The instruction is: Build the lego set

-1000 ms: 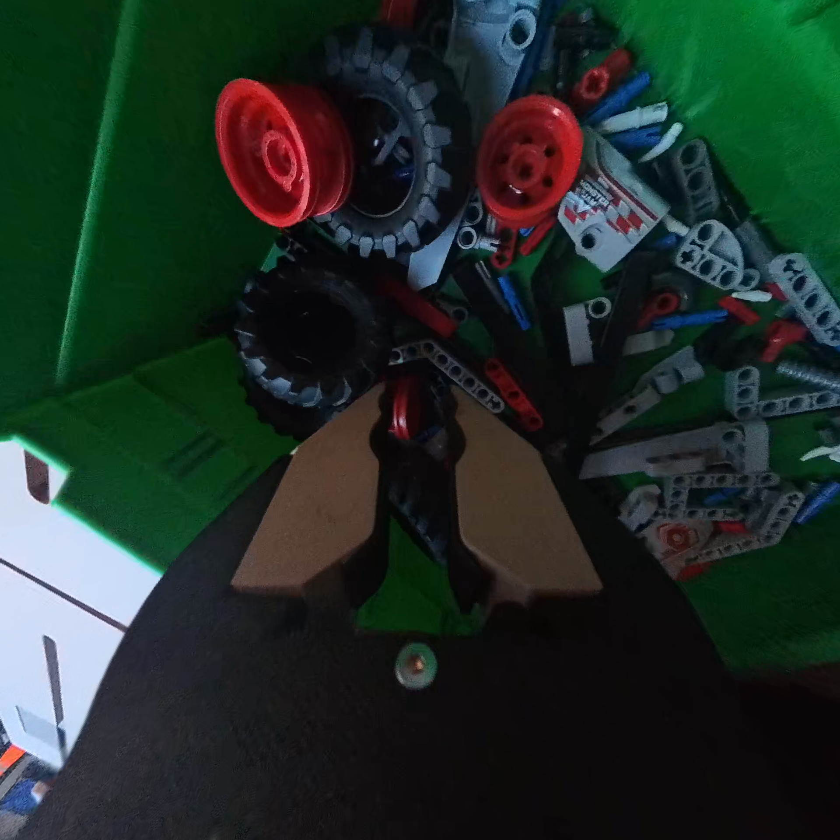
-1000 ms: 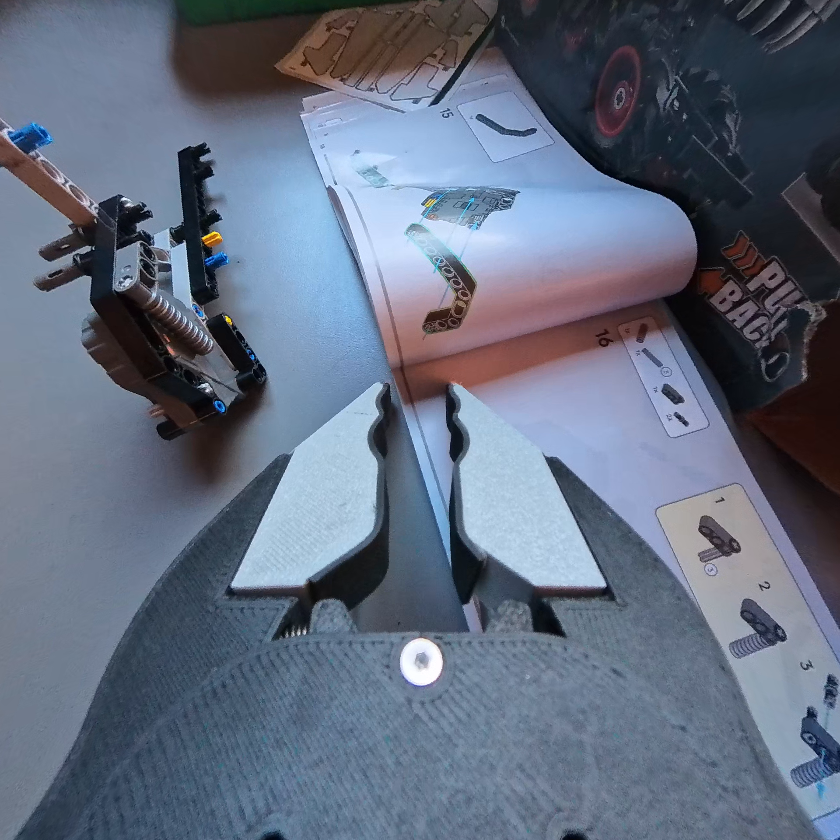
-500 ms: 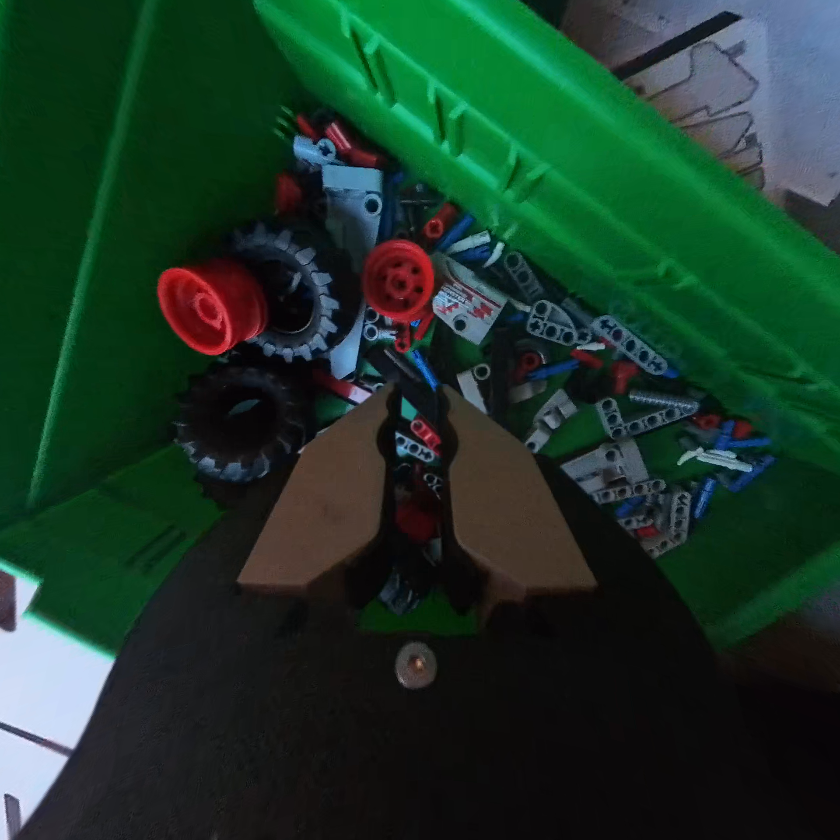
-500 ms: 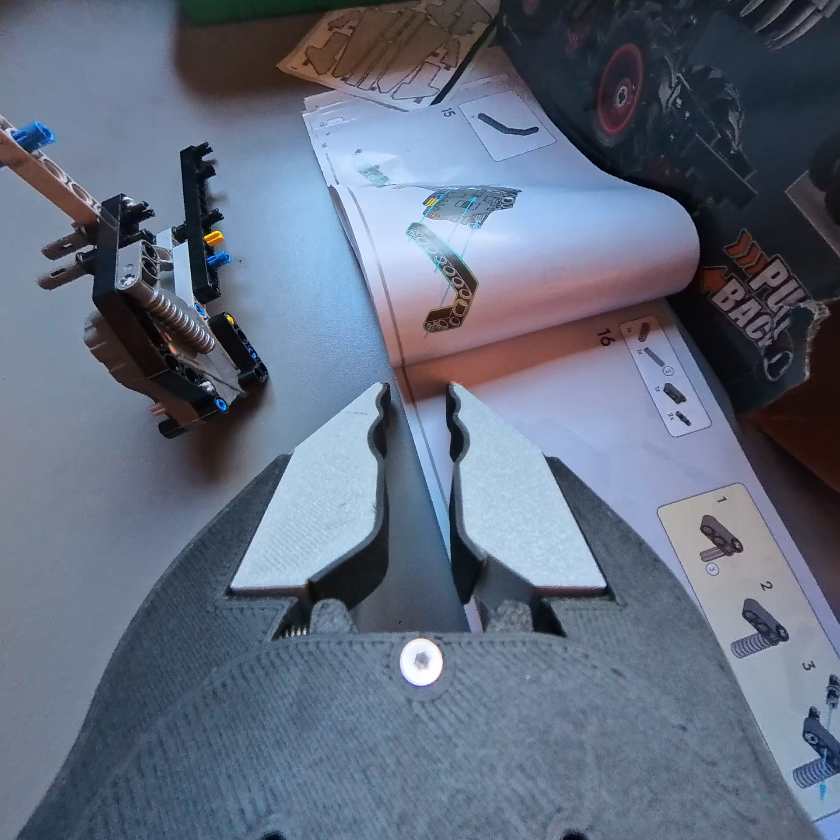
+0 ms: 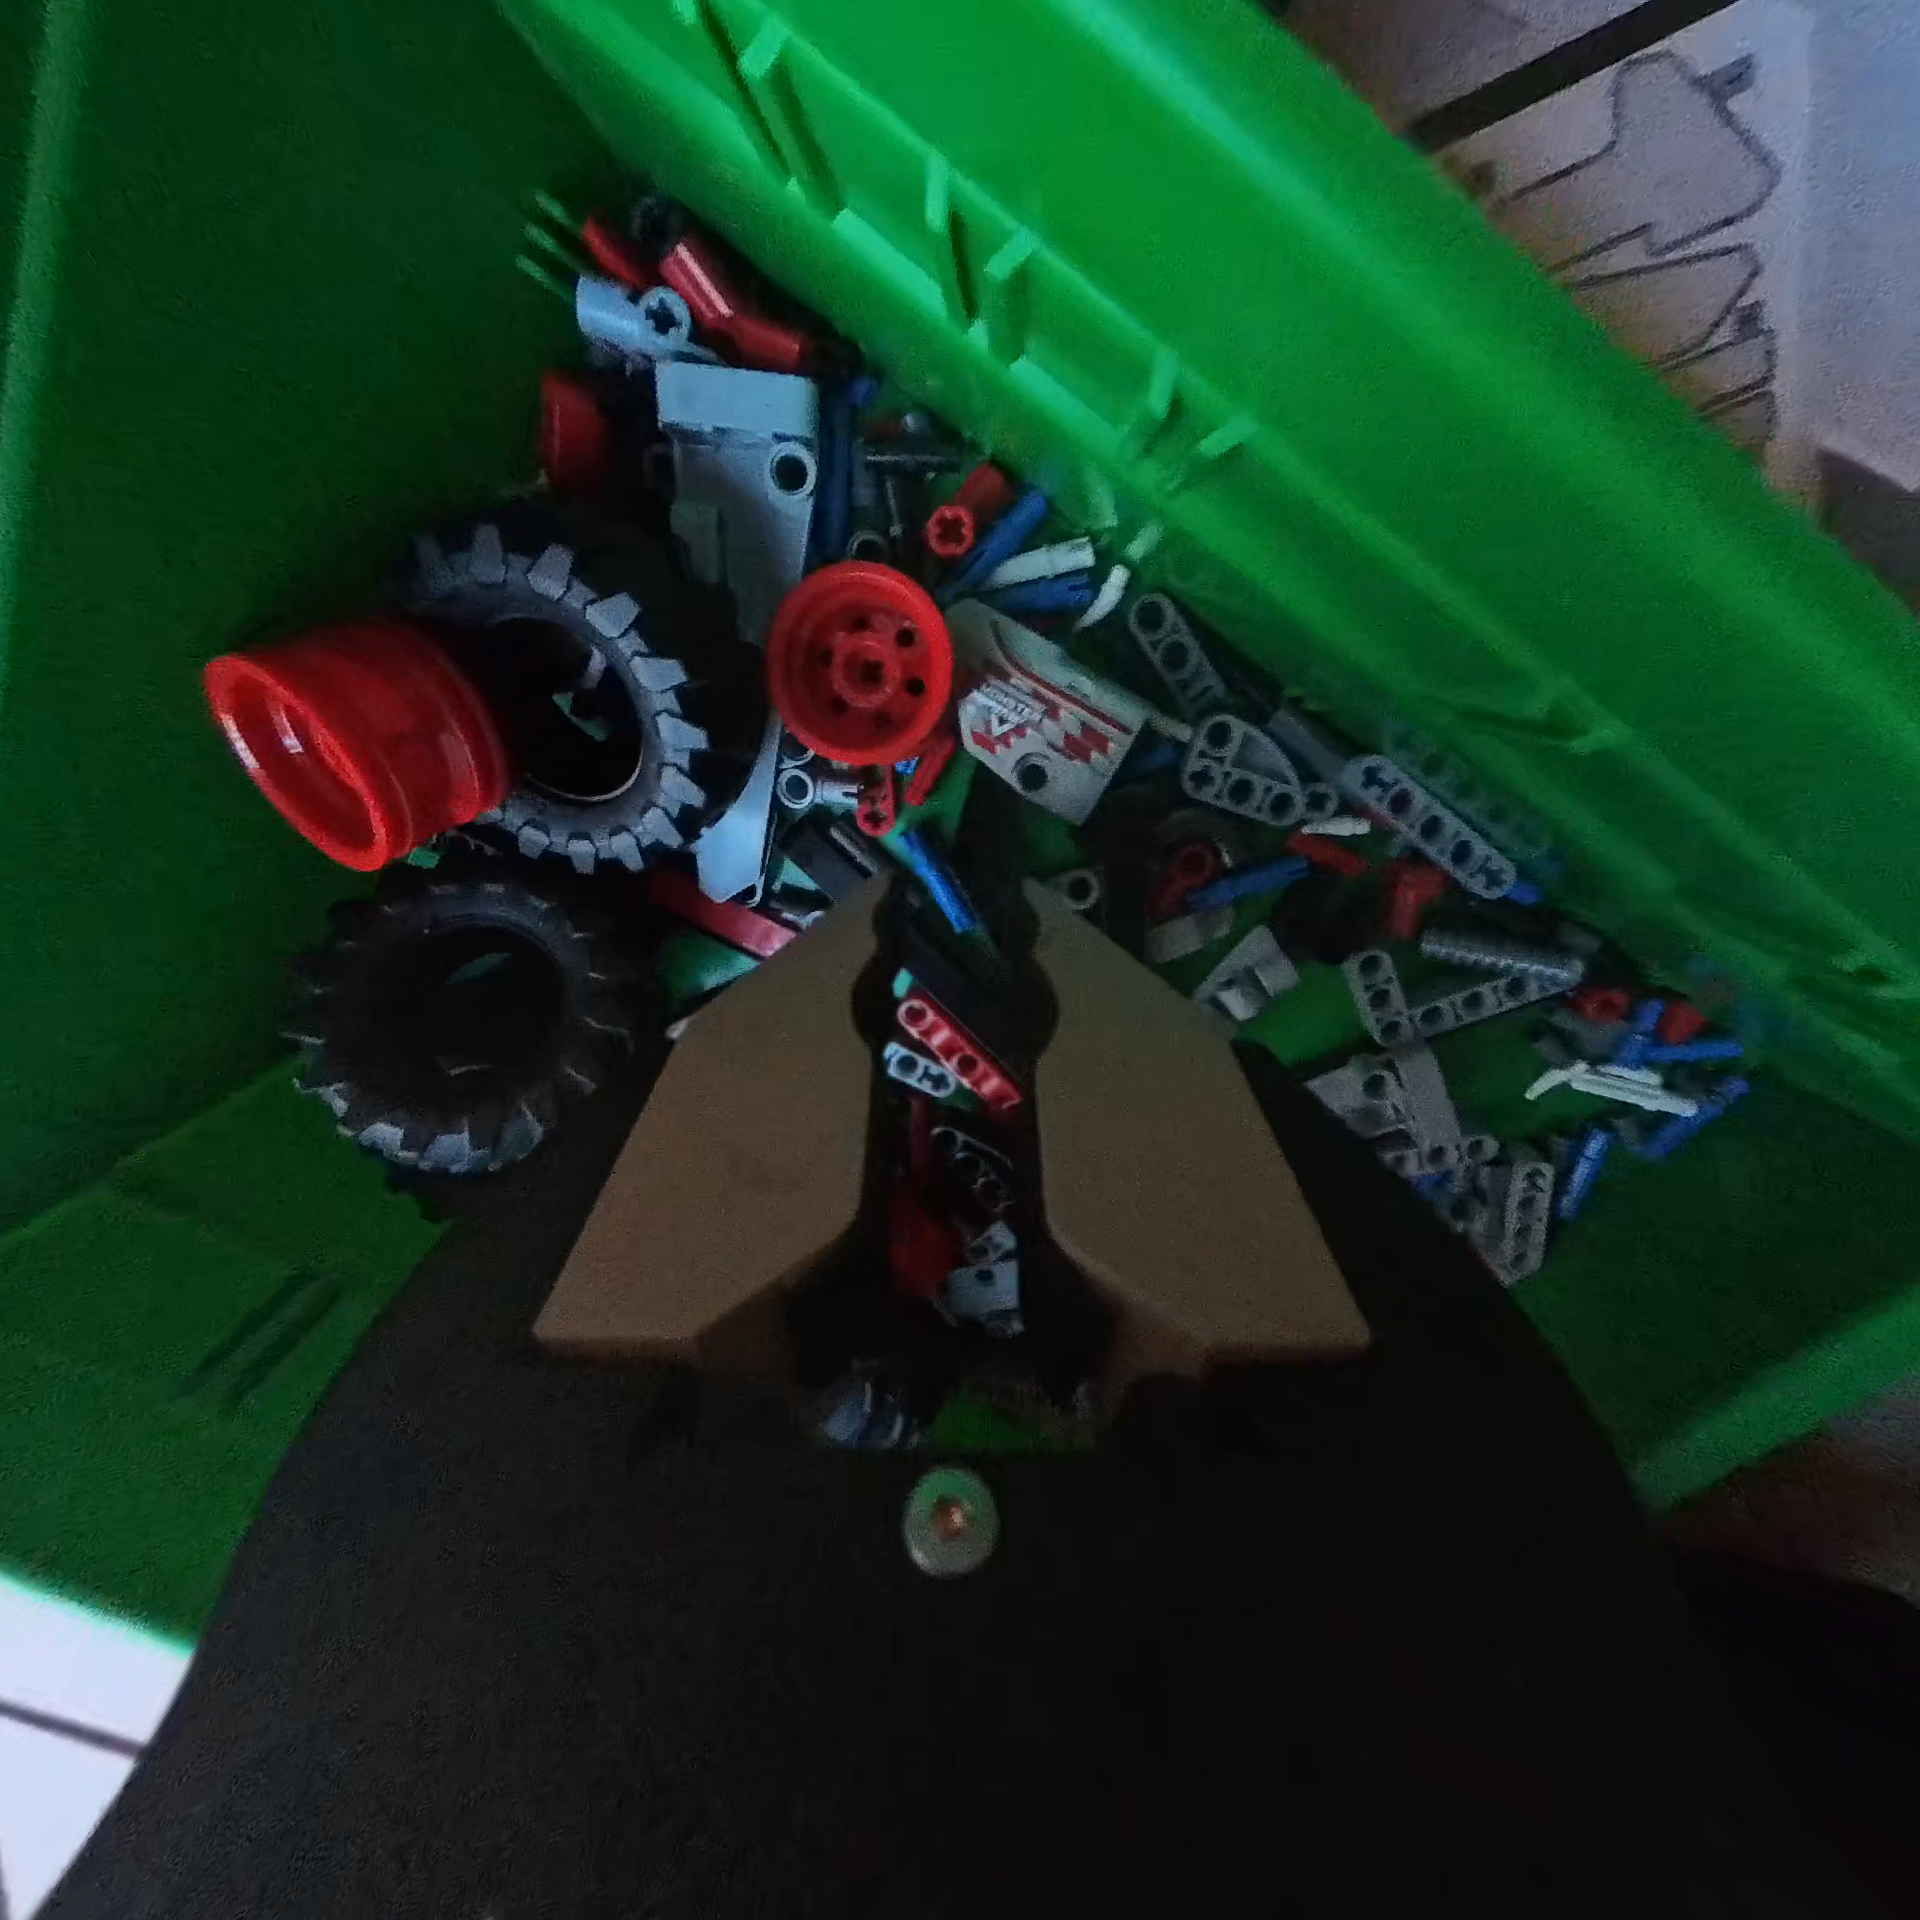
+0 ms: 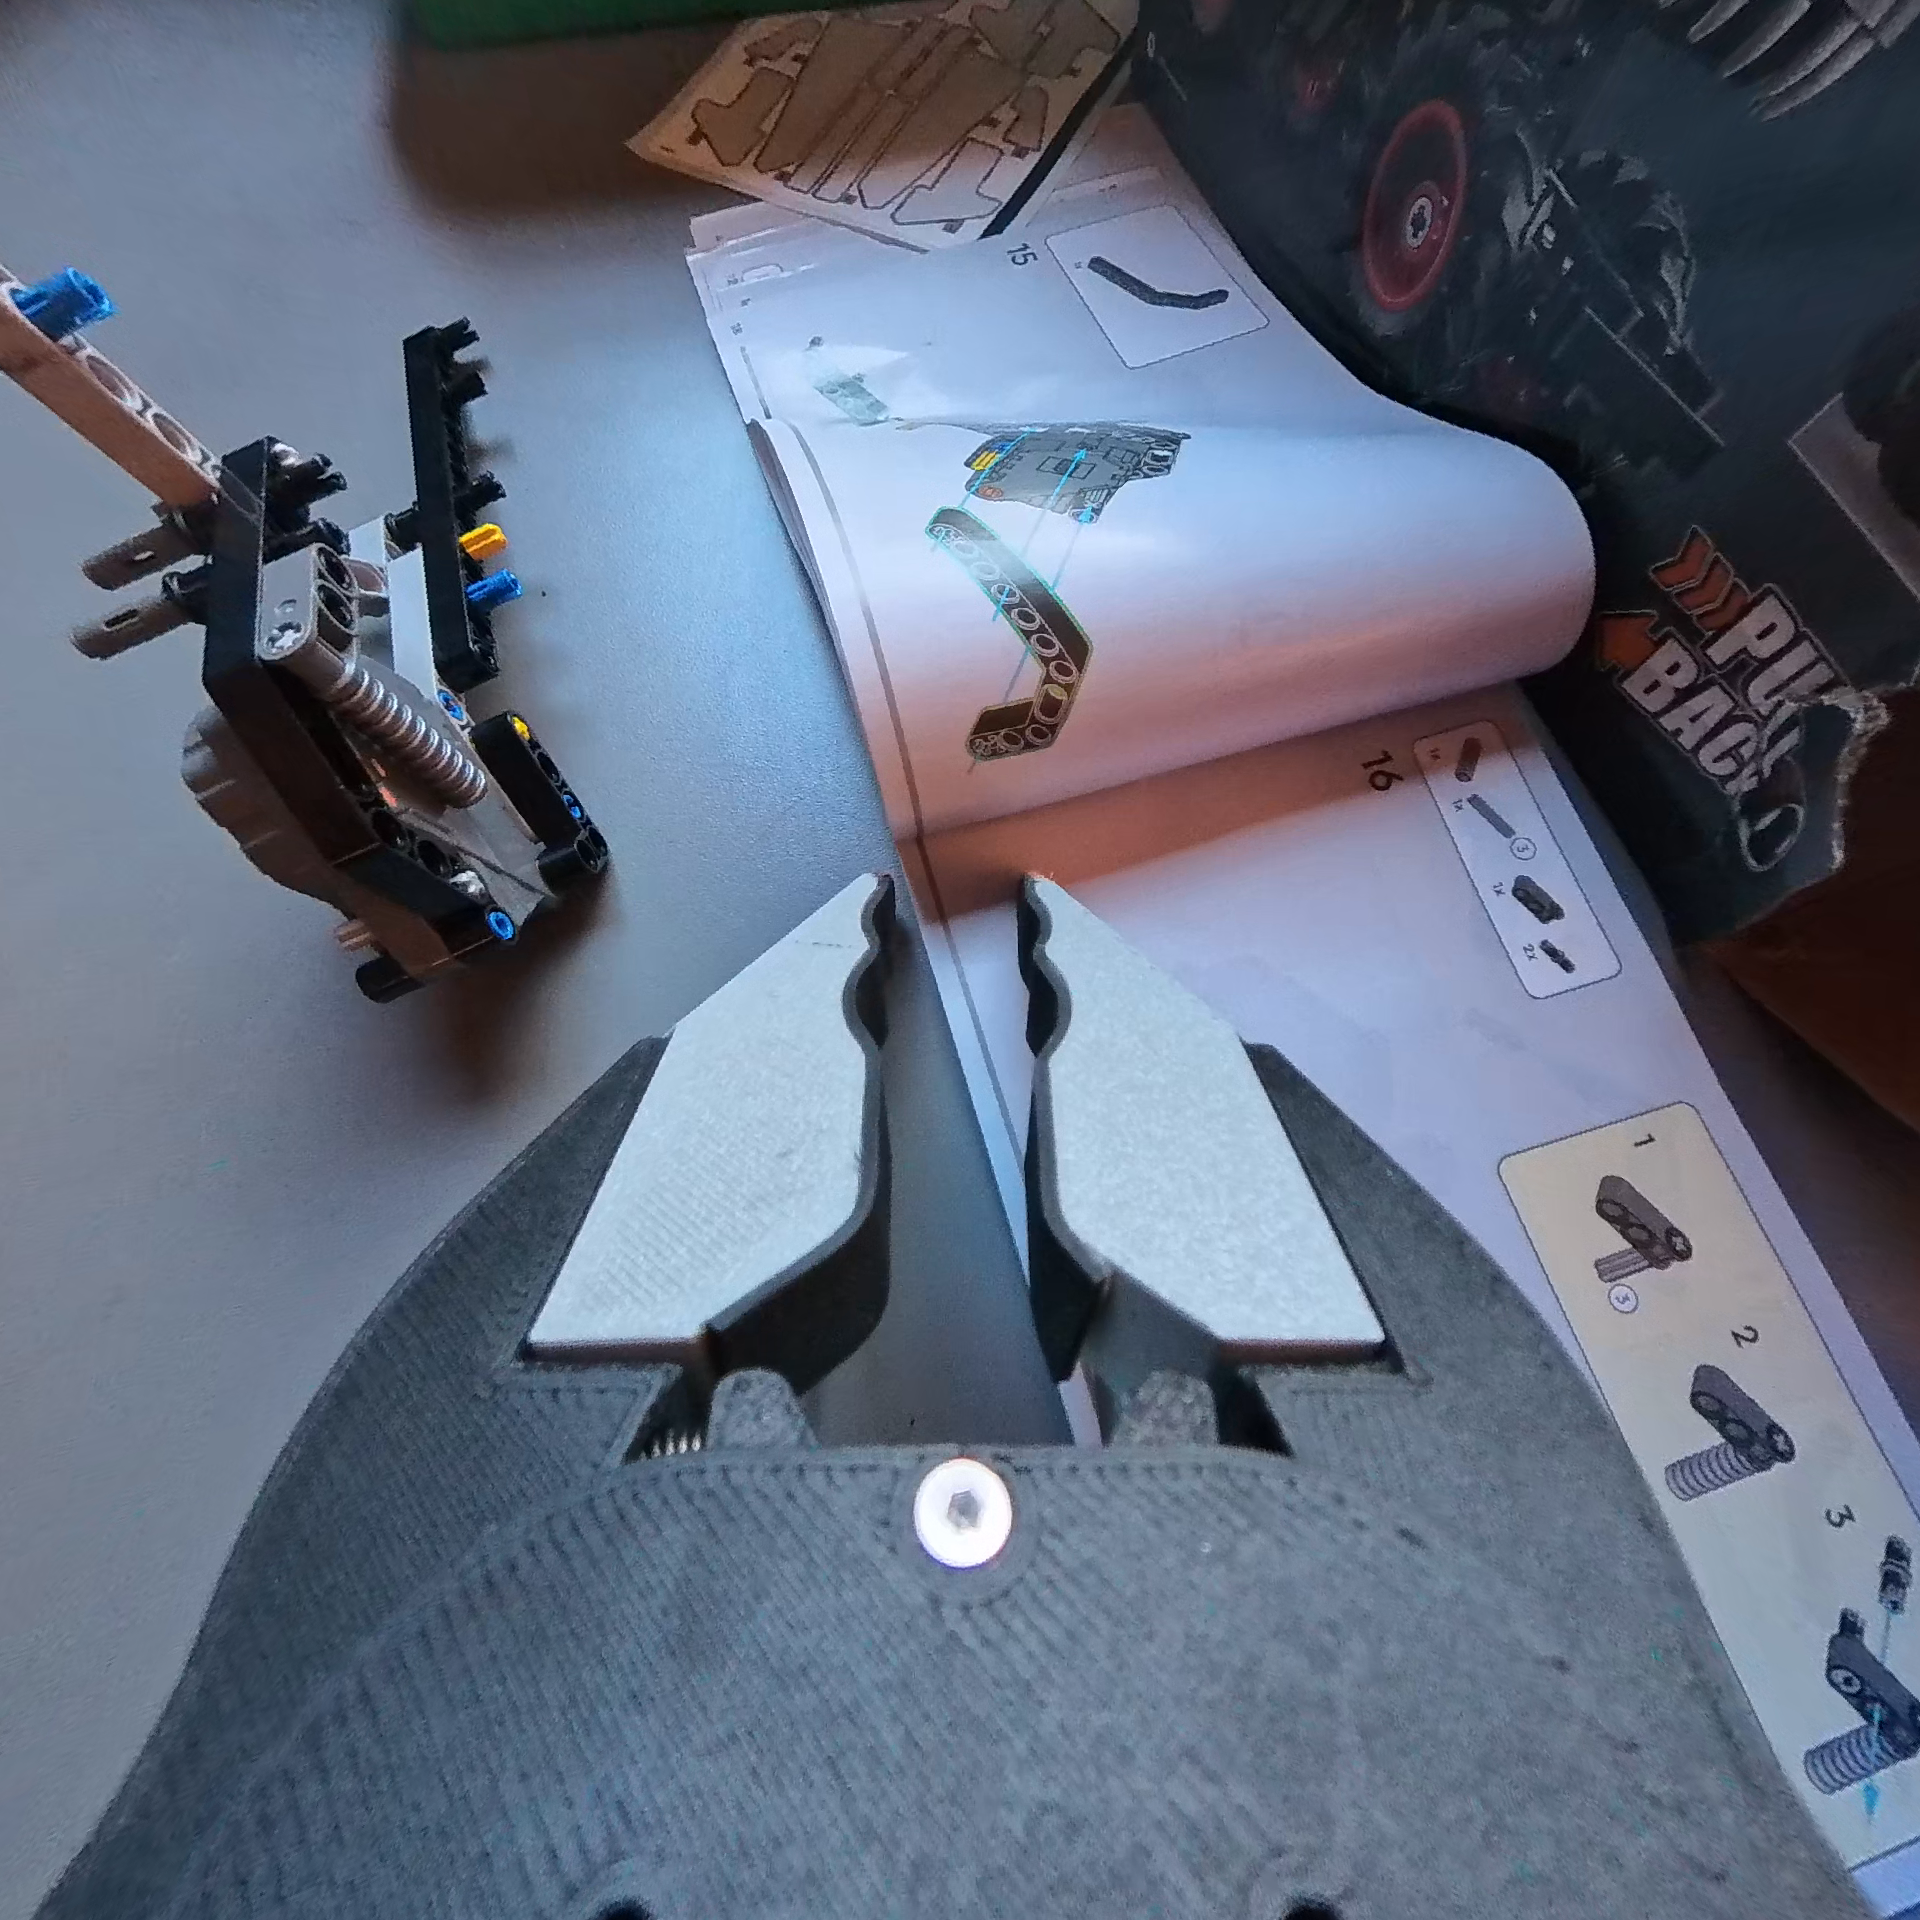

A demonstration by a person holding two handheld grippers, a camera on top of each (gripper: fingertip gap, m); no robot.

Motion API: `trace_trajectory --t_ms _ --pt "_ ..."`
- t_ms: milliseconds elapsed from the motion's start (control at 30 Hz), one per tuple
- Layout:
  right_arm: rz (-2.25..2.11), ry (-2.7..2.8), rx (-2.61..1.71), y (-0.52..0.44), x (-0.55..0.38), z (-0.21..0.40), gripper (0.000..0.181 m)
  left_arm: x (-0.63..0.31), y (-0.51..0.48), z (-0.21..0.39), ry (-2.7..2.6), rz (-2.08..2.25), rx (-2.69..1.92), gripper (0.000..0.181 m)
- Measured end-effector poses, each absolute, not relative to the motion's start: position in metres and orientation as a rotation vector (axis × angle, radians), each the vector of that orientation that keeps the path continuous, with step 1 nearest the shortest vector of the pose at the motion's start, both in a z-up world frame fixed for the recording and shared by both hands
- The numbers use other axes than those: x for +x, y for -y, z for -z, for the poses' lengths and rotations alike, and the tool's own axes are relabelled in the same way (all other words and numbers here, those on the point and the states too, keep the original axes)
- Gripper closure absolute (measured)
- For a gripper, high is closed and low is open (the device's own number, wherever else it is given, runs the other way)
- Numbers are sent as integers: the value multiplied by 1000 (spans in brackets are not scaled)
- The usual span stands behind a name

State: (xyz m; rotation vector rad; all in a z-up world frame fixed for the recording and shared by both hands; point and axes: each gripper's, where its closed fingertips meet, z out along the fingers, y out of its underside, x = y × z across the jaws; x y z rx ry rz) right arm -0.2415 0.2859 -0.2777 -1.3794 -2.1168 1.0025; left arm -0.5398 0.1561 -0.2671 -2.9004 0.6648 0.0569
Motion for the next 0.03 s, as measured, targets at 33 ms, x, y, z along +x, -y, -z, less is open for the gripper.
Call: trace_trajectory --t_ms 33 --pt "-1003 2117 -1380 -286 -242 278 161 -536 -158 265 -672 -35 -2882 167"
